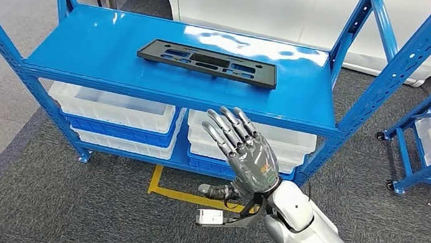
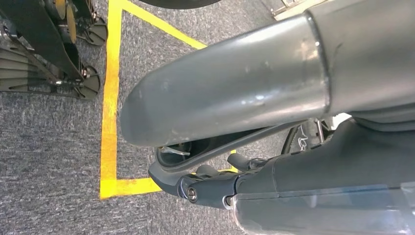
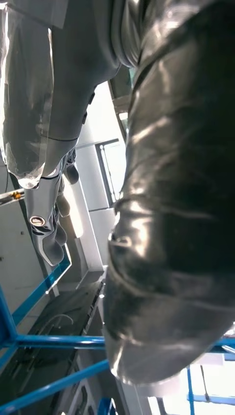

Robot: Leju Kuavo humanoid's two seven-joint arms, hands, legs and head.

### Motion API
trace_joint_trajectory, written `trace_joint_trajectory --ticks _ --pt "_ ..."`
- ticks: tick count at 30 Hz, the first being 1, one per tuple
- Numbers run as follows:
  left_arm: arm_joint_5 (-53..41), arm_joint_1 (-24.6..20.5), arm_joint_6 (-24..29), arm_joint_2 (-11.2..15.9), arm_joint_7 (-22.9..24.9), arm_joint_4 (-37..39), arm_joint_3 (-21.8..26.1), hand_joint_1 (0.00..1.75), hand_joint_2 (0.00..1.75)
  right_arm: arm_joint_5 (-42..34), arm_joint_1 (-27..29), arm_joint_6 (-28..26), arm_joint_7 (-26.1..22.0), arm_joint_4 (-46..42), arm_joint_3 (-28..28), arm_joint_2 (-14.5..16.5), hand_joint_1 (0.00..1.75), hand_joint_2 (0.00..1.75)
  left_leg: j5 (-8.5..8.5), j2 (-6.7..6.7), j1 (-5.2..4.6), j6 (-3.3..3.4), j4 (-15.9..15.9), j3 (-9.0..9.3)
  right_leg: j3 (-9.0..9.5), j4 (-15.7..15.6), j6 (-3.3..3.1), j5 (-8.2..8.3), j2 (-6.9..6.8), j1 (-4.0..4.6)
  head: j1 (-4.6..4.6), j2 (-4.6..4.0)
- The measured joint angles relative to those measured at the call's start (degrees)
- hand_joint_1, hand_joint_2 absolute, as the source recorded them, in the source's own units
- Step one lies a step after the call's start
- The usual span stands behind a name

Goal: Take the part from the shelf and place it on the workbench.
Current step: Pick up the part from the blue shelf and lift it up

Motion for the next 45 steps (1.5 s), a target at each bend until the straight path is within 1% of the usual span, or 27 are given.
trace_joint_trajectory --ticks 5,14,19,21,22,23,24,26,27,28,29,30,31,32,33,34,36,37,38,39,41,42,43,44,45 --pt "0.04 0.00 -0.42 -0.10 0.02 0.09 0.40 0.00 0.00 0.04 -0.32 -0.02 0.30 -0.34 1.32 -0.62 0.00 0.00 0.00 0.00 0.00 0.00 0.01 0.00 0.00 0.00 0.00 0.00 0.00 0.00 0.00 0.01" --pt "-0.01 0.00 -0.54 -0.15 0.17 0.16 0.61 0.00 0.00 -0.20 -0.38 0.02 1.08 -0.54 2.10 -1.51 0.00 0.00 -0.02 0.01 -0.07 0.03 0.10 -0.02 0.00 -0.05 0.04 0.02 0.00 -0.08 0.00 0.01" --pt "-0.12 -0.02 -0.56 -0.15 0.25 0.18 0.61 0.00 0.00 -0.24 -0.37 0.07 1.29 -0.67 2.20 -1.72 0.00 0.00 -0.15 -0.03 -0.33 0.31 0.35 -0.25 -0.04 -0.20 0.26 0.15 -0.15 -0.38 0.00 -0.01" --pt "-0.16 -0.03 -0.64 -0.16 0.28 0.20 0.61 0.00 0.00 -0.24 -0.43 0.08 1.36 -0.81 2.22 -1.74 0.00 0.00 0.13 -0.09 -0.16 0.73 -0.27 -0.01 0.08 -0.33 0.57 0.09 -0.18 -0.39 0.01 0.00" --pt "-0.19 -0.05 -0.68 -0.19 0.29 0.21 0.61 0.00 0.00 -0.24 -0.50 0.09 1.40 -0.93 2.22 -1.83 0.00 0.00 0.36 -0.14 0.02 1.02 -0.81 0.28 -0.11 0.16 0.78 -0.26 0.03 -0.39 0.01 0.00" --pt "-0.23 -0.10 -0.72 -0.21 0.29 0.22 0.61 0.00 0.00 -0.25 -0.59 0.09 1.44 -1.05 2.23 -1.93 0.00 0.00 0.61 -0.17 0.22 1.32 -1.34 0.56 -0.92 1.76 0.97 -1.12 0.34 -0.39 0.02 0.00" --pt "-0.28 -0.16 -0.74 -0.25 0.29 0.22 0.61 0.00 0.00 -0.25 -0.60 0.09 1.48 -1.14 2.24 -2.06 0.00 0.00 0.76 -0.19 0.39 1.53 -1.68 0.78 -2.44 4.55 1.12 -2.40 0.67 -0.46 0.03 0.00" --pt "-0.42 -0.27 -0.82 -0.31 0.28 0.22 0.61 0.00 0.00 -0.26 -0.39 0.11 1.49 -1.15 2.32 -2.38 0.00 0.00 0.71 -0.35 0.40 1.75 -1.77 0.83 -7.00 12.13 1.33 -5.00 1.05 -0.67 0.04 0.00" --pt "-0.47 -0.29 -0.86 -0.32 0.27 0.22 0.61 0.00 0.00 -0.26 -0.21 0.13 1.49 -1.15 2.38 -2.53 0.00 0.00 0.61 -0.53 0.44 1.73 -1.71 0.88 -8.89 14.76 1.45 -5.21 1.07 -0.83 0.04 0.00" --pt "-0.52 -0.28 -0.90 -0.34 0.26 0.22 0.61 0.00 0.00 -0.26 -0.09 0.14 1.50 -1.15 2.43 -2.69 0.00 0.00 0.42 -0.76 0.50 1.61 -1.59 0.98 -9.94 15.46 1.57 -4.24 1.08 -1.01 0.04 0.01" --pt "-0.58 -0.26 -0.91 -0.36 0.25 0.22 0.61 0.00 0.00 -0.26 -0.04 0.15 1.52 -1.15 2.45 -2.85 0.00 0.00 0.14 -1.02 0.60 1.39 -1.39 1.17 -9.92 14.00 1.68 -2.16 1.08 -1.20 0.04 0.00" --pt "-0.62 -0.24 -0.92 -0.39 0.25 0.22 0.61 0.00 0.00 -0.26 -0.04 0.15 1.55 -1.15 2.46 -2.99 0.00 0.00 -0.25 -1.23 0.72 1.09 -1.12 1.41 -9.02 10.81 1.77 0.58 1.10 -1.39 0.04 0.00" --pt "-0.66 -0.19 -0.93 -0.43 0.24 0.25 0.61 0.00 0.00 -0.26 -0.04 0.16 1.59 -1.14 2.47 -3.16 0.00 0.00 -0.71 -1.41 0.77 0.68 -0.79 1.57 -7.87 7.56 1.82 2.58 1.23 -1.46 0.06 0.00" --pt "-0.69 -0.19 -0.93 -0.45 0.23 0.28 0.61 0.00 0.00 -0.26 -0.04 0.17 1.62 -1.15 2.48 -3.31 0.00 0.00 -1.12 -1.56 0.76 0.23 -0.37 1.55 -6.83 4.74 1.72 3.72 1.38 -1.44 0.04 0.00" --pt "-0.70 -0.21 -0.93 -0.46 0.22 0.31 0.61 0.00 0.00 -0.26 0.00 0.19 1.63 -1.17 2.50 -3.40 0.00 0.00 -1.40 -1.66 0.73 -0.19 -0.05 1.40 -6.30 3.15 1.56 4.03 1.52 -1.35 0.02 0.00" --pt "-0.70 -0.21 -0.93 -0.46 0.21 0.33 0.61 0.00 0.00 -0.26 0.04 0.20 1.63 -1.20 2.53 -3.45 0.00 0.00 -1.55 -1.73 0.71 -0.57 0.09 1.20 -6.19 2.75 1.29 3.58 1.64 -1.17 0.03 0.01" --pt "-0.70 -0.26 -0.95 -0.49 0.19 0.34 0.61 0.00 0.00 -0.26 0.05 0.20 1.63 -1.27 2.57 -3.50 0.00 0.00 -1.80 -1.71 0.86 -1.16 0.15 1.08 -6.14 2.54 0.60 3.32 1.62 -1.09 0.03 0.00" --pt "-0.70 -0.26 -0.96 -0.51 0.19 0.36 0.61 0.00 0.00 -0.26 0.01 0.20 1.63 -1.28 2.57 -3.51 0.00 0.00 -2.20 -1.51 0.95 -1.43 0.64 0.93 -5.93 2.43 0.22 3.21 1.59 -1.13 0.04 0.01" --pt "-0.70 -0.29 -0.97 -0.52 0.19 0.37 0.61 0.00 0.00 -0.26 -0.05 0.20 1.64 -1.29 2.57 -3.53 0.00 0.00 -2.99 -1.26 1.01 -1.68 2.13 0.30 -5.66 2.25 -0.13 3.12 1.54 -1.20 0.02 0.00" --pt "-0.70 -0.31 -0.96 -0.52 0.18 0.37 0.61 0.00 0.00 -0.26 -0.07 0.20 1.64 -1.31 2.58 -3.53 0.00 0.00 -4.22 -0.98 1.07 -1.90 4.83 -1.07 -5.38 2.12 -0.46 3.00 1.45 -1.21 0.01 0.00" --pt "-0.70 -0.33 -0.95 -0.50 0.17 0.38 0.61 0.00 0.00 -0.26 -0.02 0.21 1.63 -1.32 2.63 -3.54 0.00 0.00 -6.87 -0.73 1.07 -2.14 12.57 -5.49 -5.01 2.09 -0.95 2.64 1.27 -1.00 0.00 -0.01" --pt "-0.70 -0.32 -0.95 -0.49 0.17 0.38 0.61 0.00 0.00 -0.26 0.02 0.20 1.63 -1.32 2.68 -3.55 0.00 0.00 -7.42 -0.71 1.07 -2.16 15.68 -7.55 -4.82 2.11 -1.10 2.44 1.20 -0.88 0.00 0.00" --pt "-0.70 -0.27 -0.96 -0.48 0.17 0.39 0.61 0.00 0.00 -0.26 0.06 0.19 1.68 -1.32 2.73 -3.55 0.00 0.00 -6.76 -0.71 1.07 -2.07 16.84 -8.73 -4.54 2.11 -1.19 2.20 1.17 -0.77 0.00 0.00" --pt "-0.70 -0.22 -0.96 -0.48 0.17 0.39 0.61 0.00 0.00 -0.26 0.08 0.16 1.76 -1.32 2.77 -3.55 0.00 0.00 -4.97 -0.71 1.05 -1.87 15.79 -8.81 -4.16 2.11 -1.22 1.92 1.18 -0.67 0.00 0.00" --pt "-0.73 -0.18 -0.97 -0.48 0.17 0.40 0.61 0.00 0.00 -0.26 0.08 0.14 1.84 -1.33 2.79 -3.55 0.00 0.00 -2.37 -0.69 1.01 -1.56 12.77 -7.90 -3.67 2.11 -1.20 1.61 1.19 -0.59 0.00 0.00"
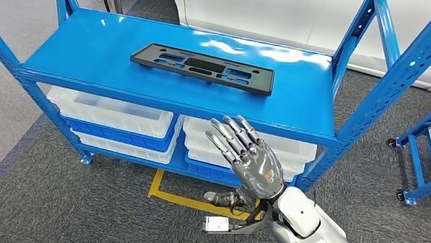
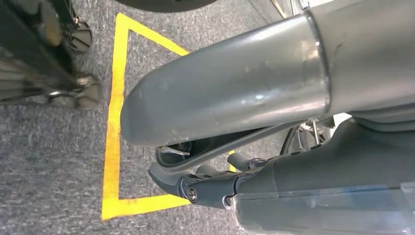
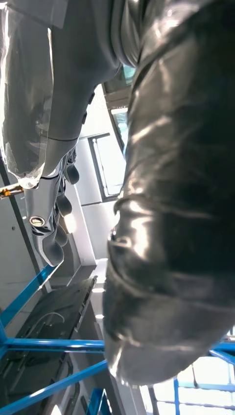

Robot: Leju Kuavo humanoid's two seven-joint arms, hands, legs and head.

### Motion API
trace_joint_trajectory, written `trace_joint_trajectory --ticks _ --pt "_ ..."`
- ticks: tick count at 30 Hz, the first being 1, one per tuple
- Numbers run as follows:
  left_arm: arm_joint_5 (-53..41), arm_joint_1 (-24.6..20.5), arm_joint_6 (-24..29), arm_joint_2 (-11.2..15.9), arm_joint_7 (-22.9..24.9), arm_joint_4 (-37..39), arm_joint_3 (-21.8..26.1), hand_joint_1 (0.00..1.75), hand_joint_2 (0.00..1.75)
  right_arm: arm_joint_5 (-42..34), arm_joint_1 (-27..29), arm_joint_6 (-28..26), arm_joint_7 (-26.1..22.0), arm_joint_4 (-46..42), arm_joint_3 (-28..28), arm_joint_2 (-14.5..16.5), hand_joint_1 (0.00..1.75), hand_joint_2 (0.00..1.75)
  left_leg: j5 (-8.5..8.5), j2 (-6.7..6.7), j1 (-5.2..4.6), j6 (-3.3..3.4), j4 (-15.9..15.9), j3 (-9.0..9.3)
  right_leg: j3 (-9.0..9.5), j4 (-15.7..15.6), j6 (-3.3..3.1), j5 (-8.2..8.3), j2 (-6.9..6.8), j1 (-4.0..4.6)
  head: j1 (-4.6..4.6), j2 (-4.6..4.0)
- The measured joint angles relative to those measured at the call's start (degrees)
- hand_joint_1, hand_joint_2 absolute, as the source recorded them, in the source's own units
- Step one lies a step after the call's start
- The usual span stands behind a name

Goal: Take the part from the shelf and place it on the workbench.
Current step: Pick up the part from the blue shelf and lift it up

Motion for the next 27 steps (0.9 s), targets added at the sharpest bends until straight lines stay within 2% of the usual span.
trace_joint_trajectory --ticks 1,2,3,5,8,9,11,12,13,14,15,16,17,18,20,23,24,25,27 --pt "-0.02 0.05 -0.01 0.02 -0.01 0.01 0.00 0.00 0.00 0.00 0.01 -0.01 0.07 -0.03 0.00 0.00 0.00 0.00 2.42 0.06 -0.13 0.43 -3.73 1.38 0.46 -0.05 0.09 -0.33 0.01 0.04 0.01 0.00" --pt "-0.05 0.05 -0.01 0.04 -0.01 0.05 0.00 0.00 0.00 0.00 0.00 -0.01 0.11 -0.07 0.01 0.00 0.00 0.00 4.08 0.14 -0.36 0.83 -6.93 2.67 0.79 -0.04 0.25 -0.61 0.00 0.17 0.02 0.00" --pt "-0.08 0.00 -0.01 0.06 -0.03 0.09 0.00 0.00 0.00 0.00 0.02 -0.02 0.12 -0.10 0.01 -0.01 0.00 0.00 4.71 0.22 -0.60 1.21 -9.34 3.67 0.90 -0.07 0.47 -0.79 -0.02 0.22 0.02 0.00" --pt "-0.12 -0.10 -0.01 0.10 -0.09 0.17 0.00 0.00 0.00 0.00 0.10 -0.04 0.13 -0.16 0.02 -0.03 0.00 0.00 4.30 0.25 -0.96 1.61 -11.01 4.31 0.82 -0.27 1.01 -0.84 -0.10 0.28 0.02 0.00" --pt "-0.16 -0.09 -0.01 0.10 -0.15 0.17 0.00 0.00 0.00 0.00 0.10 -0.10 0.13 -0.35 0.01 -0.27 0.00 0.00 4.26 0.15 -0.55 2.16 -12.54 5.22 0.53 0.56 1.87 -1.67 -0.20 0.32 0.09 0.01" --pt "-0.16 -0.07 -0.01 0.09 -0.16 0.17 0.00 0.00 0.00 0.00 0.10 -0.12 0.13 -0.40 0.01 -0.44 0.00 0.00 4.28 0.18 -0.41 2.43 -12.96 5.63 -0.48 2.64 2.09 -2.69 -0.14 0.32 0.14 0.01" --pt "-0.17 -0.05 -0.01 0.09 -0.17 0.17 0.00 0.00 0.00 0.00 0.41 -0.15 0.13 -0.40 0.02 -0.85 0.00 0.00 4.01 0.19 -0.45 2.95 -13.17 6.07 -4.49 9.66 2.42 -5.38 0.02 0.15 0.21 0.00" --pt "-0.17 -0.07 -0.01 0.09 -0.17 0.17 0.00 0.00 0.00 0.00 0.67 -0.16 0.13 -0.40 0.02 -1.04 0.00 0.00 3.82 0.10 -0.48 3.09 -13.14 6.24 -6.63 12.95 2.54 -6.15 0.05 0.09 0.20 0.00" --pt "-0.17 -0.07 -0.01 0.09 -0.17 0.17 0.00 0.00 0.00 0.00 0.91 -0.16 0.13 -0.40 0.02 -1.23 0.00 0.00 3.57 -0.03 -0.50 3.15 -13.10 6.50 -8.08 14.64 2.63 -5.86 0.05 0.03 0.20 0.00" --pt "-0.17 -0.07 -0.01 0.09 -0.17 0.17 0.00 0.00 0.00 0.00 1.06 -0.16 0.13 -0.40 0.02 -1.39 0.00 0.00 3.27 -0.16 -0.50 3.12 -13.03 6.87 -8.47 14.16 2.66 -4.35 0.05 0.01 0.21 0.00" --pt "-0.17 -0.06 -0.02 0.08 -0.17 0.17 0.00 0.00 0.00 0.00 1.10 -0.16 0.13 -0.40 0.02 -1.51 0.00 0.00 2.89 -0.27 -0.50 3.02 -12.92 7.34 -7.79 11.57 2.59 -1.87 0.05 0.00 0.20 0.00" --pt "-0.17 -0.03 -0.02 0.07 -0.17 0.17 0.00 0.00 0.00 0.00 1.10 -0.16 0.13 -0.40 0.02 -1.62 0.00 0.00 2.44 -0.34 -0.50 2.85 -12.79 7.77 -6.50 7.77 2.42 0.76 0.07 0.02 0.21 0.01" --pt "-0.17 -0.02 -0.03 0.04 -0.17 0.19 0.00 0.00 0.00 0.00 1.09 -0.16 0.13 -0.40 0.03 -1.73 0.00 0.00 1.99 -0.38 -0.61 2.59 -12.55 8.08 -5.14 4.34 2.19 2.59 0.12 0.15 0.21 0.01" --pt "-0.17 -0.03 -0.04 0.02 -0.17 0.21 0.00 0.00 0.00 0.00 1.07 -0.17 0.13 -0.40 0.03 -1.80 0.00 0.00 1.63 -0.41 -0.68 2.30 -12.38 8.19 -4.13 1.86 1.92 3.48 0.16 0.28 0.20 0.01" --pt "-0.17 -0.11 -0.06 -0.02 -0.17 0.24 0.00 0.00 0.00 0.00 1.06 -0.18 0.13 -0.42 0.04 -1.86 0.00 0.00 1.25 -0.45 -0.79 1.69 -12.29 8.16 -3.50 0.41 1.44 3.13 0.27 0.58 0.21 0.00" --pt "-0.17 -0.29 -0.07 0.00 -0.17 0.24 0.00 0.00 0.00 0.00 1.01 -0.20 0.13 -0.44 0.02 -1.92 0.00 0.00 0.28 -0.31 -0.73 0.84 -11.46 8.09 -2.73 -0.50 0.61 2.86 0.28 0.17 0.18 0.01" --pt "-0.17 -0.32 -0.07 0.00 -0.17 0.24 0.00 0.00 0.00 0.00 0.97 -0.21 0.13 -0.48 0.02 -1.95 0.00 0.00 -0.76 -0.20 -0.67 0.55 -9.50 7.24 -2.31 -0.80 0.30 2.79 0.24 0.00 0.16 0.01" --pt "-0.17 -0.30 -0.07 0.00 -0.17 0.24 0.00 0.00 0.00 0.00 0.97 -0.21 0.13 -0.51 0.03 -1.95 0.00 0.00 -2.13 -0.10 -0.52 0.30 -6.39 5.66 -1.97 -0.94 0.03 2.63 0.17 -0.04 0.14 0.02" --pt "-0.17 -0.26 -0.07 0.02 -0.16 0.24 0.00 0.00 0.00 0.00 1.04 -0.21 0.13 -0.56 0.04 -1.95 0.00 0.00 -4.56 -0.02 -0.34 -0.18 1.30 1.11 -1.49 -0.94 -0.22 2.19 0.07 -0.04 0.12 0.02"
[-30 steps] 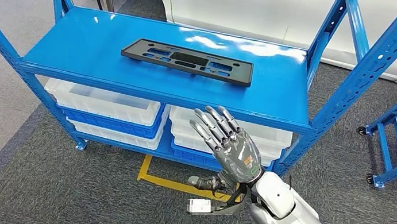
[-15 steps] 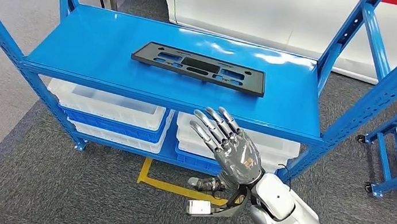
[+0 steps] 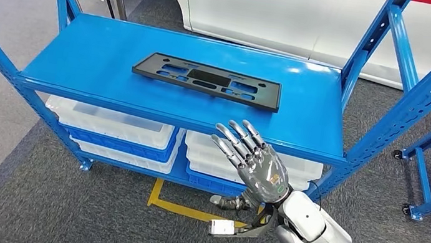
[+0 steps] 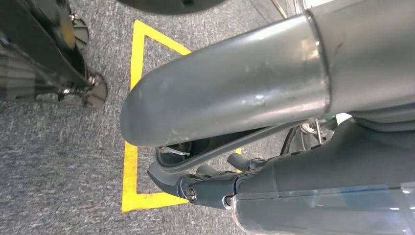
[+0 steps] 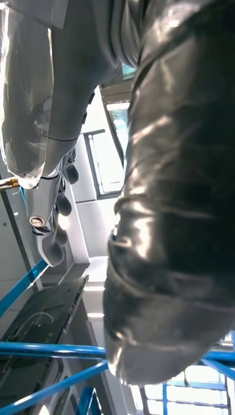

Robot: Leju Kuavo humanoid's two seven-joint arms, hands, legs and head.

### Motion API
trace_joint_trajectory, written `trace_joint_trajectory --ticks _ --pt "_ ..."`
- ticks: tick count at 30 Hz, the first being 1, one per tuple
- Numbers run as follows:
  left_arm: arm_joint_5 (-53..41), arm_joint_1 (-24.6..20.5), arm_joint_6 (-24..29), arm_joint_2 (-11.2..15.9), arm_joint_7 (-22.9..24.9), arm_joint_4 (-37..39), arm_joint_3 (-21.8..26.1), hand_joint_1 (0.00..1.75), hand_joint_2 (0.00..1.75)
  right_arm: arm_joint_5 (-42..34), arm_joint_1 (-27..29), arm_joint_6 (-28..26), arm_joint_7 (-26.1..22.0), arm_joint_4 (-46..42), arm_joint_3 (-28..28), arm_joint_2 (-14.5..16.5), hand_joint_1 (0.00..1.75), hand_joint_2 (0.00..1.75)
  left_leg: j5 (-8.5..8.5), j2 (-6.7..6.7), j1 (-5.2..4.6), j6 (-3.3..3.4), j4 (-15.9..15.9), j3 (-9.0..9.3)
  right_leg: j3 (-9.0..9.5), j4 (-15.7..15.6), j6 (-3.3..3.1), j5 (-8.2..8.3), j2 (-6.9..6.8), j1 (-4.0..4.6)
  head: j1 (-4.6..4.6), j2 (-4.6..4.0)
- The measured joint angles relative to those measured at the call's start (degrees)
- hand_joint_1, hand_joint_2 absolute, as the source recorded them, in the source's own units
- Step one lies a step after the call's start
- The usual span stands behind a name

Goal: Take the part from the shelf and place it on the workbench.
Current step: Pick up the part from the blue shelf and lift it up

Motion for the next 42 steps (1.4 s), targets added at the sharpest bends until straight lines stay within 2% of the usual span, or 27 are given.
trace_joint_trajectory --ticks 1,2,3,5,6,7,10,12,13,15,16,17,18,20,21,22,24,27,28,30,31,32,33,35,36,38,42 --pt "0.00 0.05 0.00 0.01 0.01 0.00 0.00 0.00 0.00 0.00 0.06 0.00 0.00 0.00 0.01 0.00 0.00 0.00 -0.03 0.02 0.09 -0.16 2.29 -1.69 0.29 0.01 0.00 -0.26 -0.03 -0.01 -0.01 -0.01" --pt "0.00 0.11 0.00 0.01 0.01 0.00 0.00 0.00 0.00 0.00 0.09 0.00 0.00 0.00 0.01 0.00 0.00 0.00 1.14 0.04 0.18 -0.25 2.48 -2.42 0.66 0.02 0.06 -0.56 -0.03 -0.04 -0.01 -0.01" --pt "0.00 0.16 0.00 0.01 0.01 0.00 0.00 0.00 0.00 0.00 0.10 0.00 0.00 -0.01 0.01 0.00 0.00 0.00 3.37 0.08 0.28 -0.26 0.29 -1.91 1.13 0.04 0.17 -0.89 -0.01 -0.09 -0.01 -0.02" --pt "-0.01 0.25 0.00 0.02 0.01 0.01 0.00 0.00 0.00 0.00 0.09 0.01 0.00 -0.02 0.01 0.00 0.00 0.00 8.19 0.25 0.36 -0.12 -7.15 0.82 2.06 0.08 0.60 -1.65 0.03 -0.07 -0.01 -0.02" --pt "-0.02 0.24 0.00 0.02 0.00 0.03 0.00 0.00 0.00 0.00 0.07 0.01 0.00 -0.03 0.01 0.00 0.00 0.00 9.33 0.31 0.26 0.12 -10.25 2.06 2.22 0.18 0.89 -1.93 0.05 0.02 0.00 -0.02" --pt "-0.02 0.20 0.00 0.01 -0.02 0.04 0.00 0.00 0.00 0.01 0.06 0.00 0.00 -0.03 0.01 0.00 0.00 0.00 9.65 0.34 0.13 0.40 -12.04 2.72 2.20 0.22 1.19 -2.10 0.06 0.11 0.01 -0.02" --pt "-0.02 0.08 0.00 0.01 -0.05 0.05 0.00 0.00 0.00 0.02 0.02 -0.03 0.00 -0.08 0.01 0.00 0.00 0.00 9.03 0.23 -0.05 1.51 -13.03 3.09 2.10 0.17 2.07 -2.40 0.00 0.13 0.02 -0.02" --pt "-0.02 0.14 0.00 0.00 -0.03 0.05 0.00 0.00 0.00 0.02 -0.05 -0.04 0.00 -0.15 0.01 -0.02 0.00 0.00 8.89 0.24 0.06 2.38 -13.45 3.61 1.24 2.44 2.54 -3.85 0.01 0.01 0.02 -0.01" --pt "-0.02 0.16 0.00 0.00 -0.02 0.06 0.00 0.00 0.00 0.01 -0.04 -0.04 0.00 -0.17 0.01 -0.03 0.00 0.00 8.78 0.26 0.08 2.77 -13.60 3.85 -0.21 5.33 2.69 -5.24 0.04 -0.04 0.03 -0.01" --pt "-0.02 0.16 0.00 0.01 -0.01 0.07 0.00 0.00 0.00 0.00 0.11 -0.04 -0.01 -0.17 0.01 -0.09 0.00 0.00 8.45 0.24 -0.05 3.29 -13.59 4.08 -4.55 12.87 2.83 -8.02 0.09 0.00 0.04 -0.01" --pt "-0.02 0.14 0.00 0.01 -0.01 0.07 0.00 0.00 0.00 0.00 0.21 -0.04 -0.01 -0.17 0.01 -0.12 0.00 0.00 8.29 0.17 -0.14 3.42 -13.58 4.24 -6.35 15.51 2.86 -8.38 0.10 -0.01 0.03 -0.01" --pt "-0.02 0.14 0.00 0.01 -0.01 0.07 0.00 0.00 0.00 0.00 0.27 -0.04 -0.01 -0.17 0.01 -0.15 0.00 0.00 8.08 0.08 -0.21 3.48 -13.56 4.50 -7.25 16.18 2.80 -7.55 0.10 0.00 0.03 -0.01" --pt "-0.02 0.13 0.00 0.01 -0.01 0.07 0.00 0.00 0.00 0.00 0.29 -0.04 0.00 -0.17 0.01 -0.17 0.00 0.00 7.82 -0.02 -0.27 3.47 -13.55 4.91 -7.03 14.67 2.66 -5.61 0.10 0.03 0.03 -0.01" --pt "-0.02 0.20 0.00 -0.06 -0.01 0.08 0.00 0.00 0.00 0.00 0.27 -0.04 0.00 -0.17 0.01 -0.20 0.00 0.00 7.15 -0.14 -0.36 3.30 -13.55 5.80 -4.37 7.59 2.01 -0.69 0.16 0.20 0.03 -0.01" --pt "-0.02 0.21 0.00 -0.12 -0.01 0.10 0.00 0.00 0.00 0.00 0.25 -0.04 0.00 -0.17 0.01 -0.22 0.00 0.00 6.85 -0.17 -0.47 3.12 -13.45 6.05 -3.05 4.35 1.66 0.84 0.20 0.38 0.04 -0.01" --pt "-0.02 0.21 0.00 -0.18 -0.01 0.13 0.00 0.00 0.00 0.01 0.21 -0.04 -0.01 -0.17 0.02 -0.25 0.00 0.00 6.66 -0.19 -0.50 2.89 -13.39 6.07 -2.24 2.23 1.38 1.41 0.21 0.58 0.04 -0.01" --pt "-0.02 0.12 0.00 -0.24 -0.01 0.15 0.00 0.00 0.00 0.01 0.16 -0.04 -0.01 -0.17 0.03 -0.26 0.00 0.00 6.46 -0.19 -0.54 2.29 -13.40 5.98 -1.84 0.92 1.06 0.96 0.24 0.89 0.05 -0.01" --pt "-0.02 0.00 -0.03 -0.13 -0.01 0.15 0.00 0.00 0.00 0.00 0.10 -0.04 0.00 -0.20 0.02 -0.28 0.00 0.00 5.28 -0.02 -0.49 1.27 -12.21 5.88 -0.58 -0.32 0.48 0.76 0.21 0.25 -0.02 -0.02" --pt "-0.02 -0.03 -0.03 -0.09 -0.01 0.15 0.00 0.00 0.00 0.00 0.05 -0.04 0.00 -0.22 0.02 -0.28 0.00 0.00 4.18 0.04 -0.40 0.93 -9.94 4.86 -0.04 -0.67 0.24 0.70 0.15 0.03 -0.05 -0.02" --pt "-0.02 -0.03 -0.03 -0.07 -0.01 0.15 0.00 0.00 0.00 0.00 0.00 -0.04 0.00 -0.25 0.03 -0.26 0.00 0.00 1.63 0.09 -0.10 0.32 -2.98 1.03 0.58 -0.82 -0.09 0.35 0.03 0.04 -0.12 -0.02" --pt "-0.02 -0.03 -0.02 -0.05 -0.01 0.15 0.00 0.00 0.00 0.00 0.02 -0.04 0.00 -0.25 0.03 -0.26 0.00 0.00 0.97 0.09 0.04 0.06 0.07 -0.92 0.79 -0.77 -0.09 0.13 0.00 0.02 -0.11 -0.02" --pt "-0.02 -0.02 -0.02 -0.03 -0.01 0.15 0.00 0.00 0.00 0.00 0.06 -0.04 0.00 -0.25 0.03 -0.26 0.00 0.00 1.33 0.10 0.17 -0.14 1.43 -2.10 1.01 -0.70 -0.03 -0.12 -0.01 -0.01 -0.11 -0.01" --pt "-0.02 0.03 -0.02 -0.02 -0.01 0.15 0.00 0.00 0.00 0.00 0.08 -0.04 0.00 -0.24 0.04 -0.26 0.00 0.00 2.80 0.11 0.31 -0.29 0.73 -2.28 1.29 -0.59 0.07 -0.41 0.02 -0.08 -0.11 -0.01" --pt "-0.02 0.13 -0.02 0.00 -0.01 0.16 0.00 0.00 0.00 0.00 0.10 -0.04 0.00 -0.24 0.05 -0.26 0.00 0.00 7.43 0.20 0.54 -0.41 -5.76 0.03 1.96 -0.28 0.51 -1.18 0.10 -0.26 -0.11 -0.02" --pt "-0.02 0.18 -0.02 0.00 -0.01 0.17 0.00 0.00 0.00 0.00 0.07 -0.04 0.00 -0.24 0.05 -0.26 0.00 0.00 8.97 0.23 0.48 -0.37 -9.15 1.47 2.15 -0.04 0.85 -1.57 0.16 -0.22 -0.11 -0.02" --pt "-0.09 0.09 -0.02 -0.01 -0.06 0.19 0.00 0.00 0.00 -1.08 0.02 0.80 -0.44 -0.27 0.05 -0.25 0.00 0.00 9.41 0.19 0.25 0.27 -12.40 2.83 2.12 0.17 1.49 -2.00 0.20 -0.01 -0.10 -0.02" --pt "-0.63 0.00 -0.02 -0.01 -0.33 0.20 0.00 0.00 0.00 -8.81 0.03 6.57 -2.81 -0.72 0.05 0.26 0.00 0.00 8.89 0.05 0.23 1.98 -13.25 3.42 1.78 1.23 2.54 -3.11 0.15 -0.07 -0.09 -0.02"
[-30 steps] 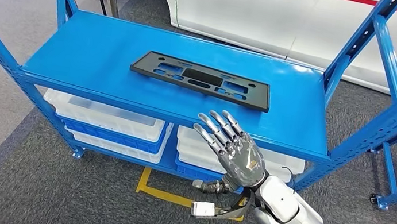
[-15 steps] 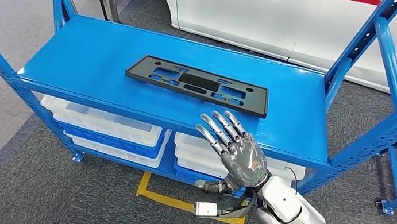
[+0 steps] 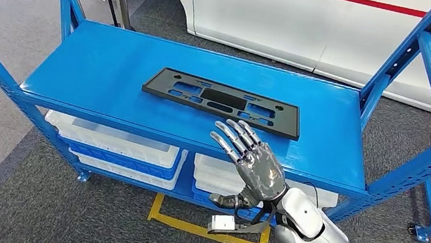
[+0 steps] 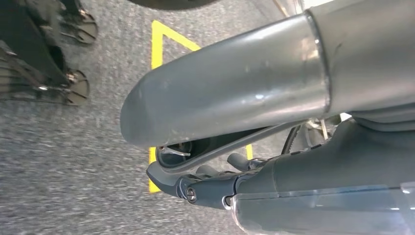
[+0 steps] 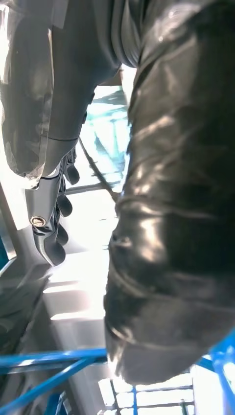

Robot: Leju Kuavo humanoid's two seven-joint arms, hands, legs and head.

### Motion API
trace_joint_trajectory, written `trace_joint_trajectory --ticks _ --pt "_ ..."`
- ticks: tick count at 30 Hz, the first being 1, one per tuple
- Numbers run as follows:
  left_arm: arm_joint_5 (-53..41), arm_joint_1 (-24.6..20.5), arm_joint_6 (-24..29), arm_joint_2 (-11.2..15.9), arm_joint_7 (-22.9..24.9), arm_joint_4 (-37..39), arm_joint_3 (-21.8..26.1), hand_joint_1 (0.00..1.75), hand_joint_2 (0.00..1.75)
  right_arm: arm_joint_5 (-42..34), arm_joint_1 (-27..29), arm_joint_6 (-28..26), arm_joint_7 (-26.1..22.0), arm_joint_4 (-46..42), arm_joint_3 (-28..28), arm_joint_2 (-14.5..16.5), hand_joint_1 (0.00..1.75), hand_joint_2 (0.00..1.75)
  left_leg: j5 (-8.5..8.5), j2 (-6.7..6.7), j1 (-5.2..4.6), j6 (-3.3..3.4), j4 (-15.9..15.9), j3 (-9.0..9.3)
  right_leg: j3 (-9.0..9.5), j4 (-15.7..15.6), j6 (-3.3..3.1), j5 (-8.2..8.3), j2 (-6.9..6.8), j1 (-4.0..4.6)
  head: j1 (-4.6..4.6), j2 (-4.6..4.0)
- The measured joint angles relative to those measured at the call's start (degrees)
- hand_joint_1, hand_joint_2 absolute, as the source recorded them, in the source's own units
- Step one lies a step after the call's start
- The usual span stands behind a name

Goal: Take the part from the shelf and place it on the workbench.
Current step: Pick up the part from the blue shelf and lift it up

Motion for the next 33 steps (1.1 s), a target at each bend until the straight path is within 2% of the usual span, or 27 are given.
trace_joint_trajectory --ticks 2,4,5,6,7,8,9,10,12,14,16,17,19,20,21,22,24,25,26,30,31,32,33 --pt "-0.18 0.01 0.00 0.01 -0.05 0.00 0.00 0.00 0.00 -0.97 0.06 0.93 -0.28 -0.11 0.02 0.28 0.00 0.00 -0.20 0.07 0.06 0.66 -0.26 0.43 -2.80 5.52 0.27 -2.66 0.01 -0.09 0.02 0.00" --pt "-0.34 -0.02 0.00 0.02 -0.08 0.00 -0.01 0.00 0.00 -0.99 0.33 1.20 -0.32 -0.10 0.07 0.54 0.00 0.00 -0.51 0.04 -0.09 1.10 -0.25 0.64 -7.22 12.82 0.33 -4.99 0.01 -0.05 0.02 0.00" --pt "-0.37 -0.04 0.00 0.02 -0.10 0.00 -0.01 0.00 0.00 -1.00 0.48 1.24 -0.35 -0.10 0.10 0.62 0.00 0.00 -0.70 -0.05 -0.18 1.22 -0.24 0.83 -8.69 14.68 0.28 -4.82 0.01 -0.05 0.02 0.00" --pt "-0.38 -0.05 0.00 0.02 -0.14 0.00 -0.02 0.00 0.00 -1.00 0.55 1.25 -0.36 -0.09 0.10 0.69 0.00 0.00 -0.93 -0.16 -0.27 1.28 -0.23 1.14 -9.18 14.51 0.14 -3.54 0.01 -0.02 0.02 0.00" --pt "-0.38 -0.05 0.00 0.02 -0.16 0.00 -0.02 0.00 0.00 -1.00 0.55 1.27 -0.38 -0.09 0.11 0.75 0.00 0.00 -1.23 -0.28 -0.35 1.26 -0.23 1.61 -8.55 12.19 -0.10 -1.28 0.02 0.03 0.02 0.00" --pt "-0.40 -0.02 0.00 0.02 -0.18 0.00 -0.02 0.00 0.00 -0.99 0.53 1.28 -0.37 -0.09 0.11 0.83 0.00 0.00 -1.60 -0.37 -0.42 1.17 -0.23 2.14 -7.15 8.38 -0.45 1.36 0.02 0.14 0.03 0.00" --pt "-0.42 0.02 -0.01 0.00 -0.19 0.01 -0.02 0.00 0.00 -0.98 0.48 1.28 -0.35 -0.09 0.11 0.89 0.00 0.00 -1.98 -0.42 -0.57 1.01 -0.19 2.59 -5.68 4.86 -0.81 3.24 0.02 0.35 0.03 0.00" --pt "-0.44 0.03 -0.02 -0.01 -0.19 0.02 -0.02 0.00 0.00 -0.93 0.40 1.28 -0.32 -0.10 0.11 0.96 0.00 0.00 -2.30 -0.46 -0.67 0.79 -0.13 2.84 -4.42 1.95 -1.11 4.24 0.01 0.54 0.04 0.01" --pt "-0.51 -0.02 -0.05 -0.03 -0.19 0.04 -0.02 0.00 0.00 -0.82 0.26 1.28 -0.26 -0.16 0.11 1.13 0.00 0.00 -2.66 -0.48 -0.76 0.24 -0.12 2.91 -3.55 -0.04 -1.43 3.99 0.03 0.88 0.05 0.01" --pt "-0.60 -0.12 -0.07 0.00 -0.19 0.04 -0.02 0.00 0.00 -0.75 0.18 1.28 -0.22 -0.26 0.11 1.25 0.00 0.00 -3.00 -0.40 -0.72 -0.35 -0.20 3.05 -3.16 -0.68 -1.73 3.78 0.09 0.66 0.04 0.01" --pt "-0.70 -0.17 -0.09 0.04 -0.19 0.04 -0.02 0.00 0.00 -0.74 0.10 1.31 -0.20 -0.43 0.11 1.38 0.00 0.00 -4.35 -0.17 -0.66 -0.97 2.03 2.29 -2.29 -1.37 -2.25 3.63 0.07 0.27 0.03 0.01" --pt "-0.78 -0.17 -0.10 0.07 -0.20 0.04 -0.02 0.00 0.00 -0.74 0.07 1.34 -0.19 -0.51 0.11 1.51 0.00 0.00 -5.62 -0.08 -0.52 -1.23 4.91 0.86 -1.84 -1.59 -2.50 3.49 0.02 0.18 0.03 0.01" --pt "-0.88 -0.15 -0.11 0.12 -0.20 0.04 -0.02 0.00 0.00 -0.74 0.03 1.44 -0.19 -0.58 0.11 1.75 0.00 0.00 -8.14 -0.03 -0.32 -1.71 12.52 -3.50 -1.20 -1.66 -2.81 3.00 -0.05 0.18 0.02 0.01" --pt "-0.91 -0.11 -0.11 0.16 -0.20 0.04 -0.02 0.00 0.00 -0.74 0.04 1.53 -0.19 -0.57 0.11 1.86 0.00 0.00 -8.41 -0.02 -0.21 -1.89 15.13 -5.33 -0.87 -1.65 -2.83 2.70 -0.07 0.18 0.02 0.00" --pt "-0.93 -0.04 -0.11 0.21 -0.20 0.04 -0.02 0.00 0.00 -0.77 0.04 1.68 -0.19 -0.57 0.11 1.96 0.00 0.00 -7.58 0.00 -0.10 -2.03 15.80 -6.26 -0.48 -1.64 -2.78 2.38 -0.05 0.15 0.02 0.01" --pt "-0.97 0.02 -0.11 0.24 -0.21 0.04 -0.02 0.00 0.00 -0.82 0.02 1.88 -0.18 -0.57 0.11 2.10 0.00 0.00 -5.62 0.03 0.03 -2.12 14.22 -6.07 0.01 -1.61 -2.69 2.01 -0.01 0.10 0.02 0.01" --pt "-1.04 0.12 -0.11 0.29 -0.27 0.06 -0.03 0.00 0.00 -1.11 -0.13 2.34 -0.19 -0.52 0.11 2.45 0.00 0.00 -0.69 0.13 0.22 -2.13 7.09 -3.55 0.99 -1.49 -2.25 1.10 0.07 0.08 0.03 0.00" --pt "-1.06 0.11 -0.13 0.30 -0.32 0.08 -0.03 0.00 0.00 -1.37 -0.32 2.65 -0.21 -0.46 0.11 2.63 0.00 0.00 0.66 0.16 0.18 -1.99 3.72 -2.22 1.22 -1.32 -1.92 0.68 0.11 0.18 0.03 0.00" --pt "-1.10 0.05 -0.14 0.30 -0.40 0.10 -0.04 0.00 0.00 -1.69 -0.56 2.98 -0.22 -0.38 0.11 2.81 0.00 0.00 1.13 0.18 0.09 -1.73 1.70 -1.44 1.26 -1.25 -1.57 0.42 0.14 0.28 0.03 0.01" --pt "-1.41 -0.14 -0.16 0.30 -0.74 0.13 -0.10 0.00 0.00 -3.45 -1.63 4.96 -0.26 0.36 0.10 3.99 0.00 0.00 0.24 0.08 -0.01 -0.29 0.27 -0.68 1.25 -0.99 -0.45 -0.36 0.05 0.36 0.05 0.01" --pt "-1.50 -0.11 -0.17 0.30 -0.79 0.13 -0.11 0.00 0.00 -3.79 -1.97 5.39 -0.25 0.65 0.09 4.36 0.00 0.00 0.10 0.11 0.07 0.12 0.03 -0.30 0.79 0.27 -0.22 -1.05 0.04 0.28 0.06 0.02" --pt "-1.56 -0.11 -0.18 0.30 -0.81 0.13 -0.13 0.00 0.00 -4.07 -2.24 5.76 -0.25 0.99 0.09 4.69 0.00 0.00 -0.05 0.15 0.14 0.50 -0.17 0.09 -0.42 2.75 -0.01 -2.19 0.04 0.20 0.07 0.01" --pt "-1.59 -0.09 -0.19 0.30 -0.81 0.13 -0.13 0.00 0.00 -4.26 -2.42 6.05 -0.25 1.40 0.09 4.98 0.00 0.00 -0.27 0.17 0.09 0.81 -0.22 0.35 -2.43 6.36 0.12 -3.51 0.05 0.16 0.09 0.01"
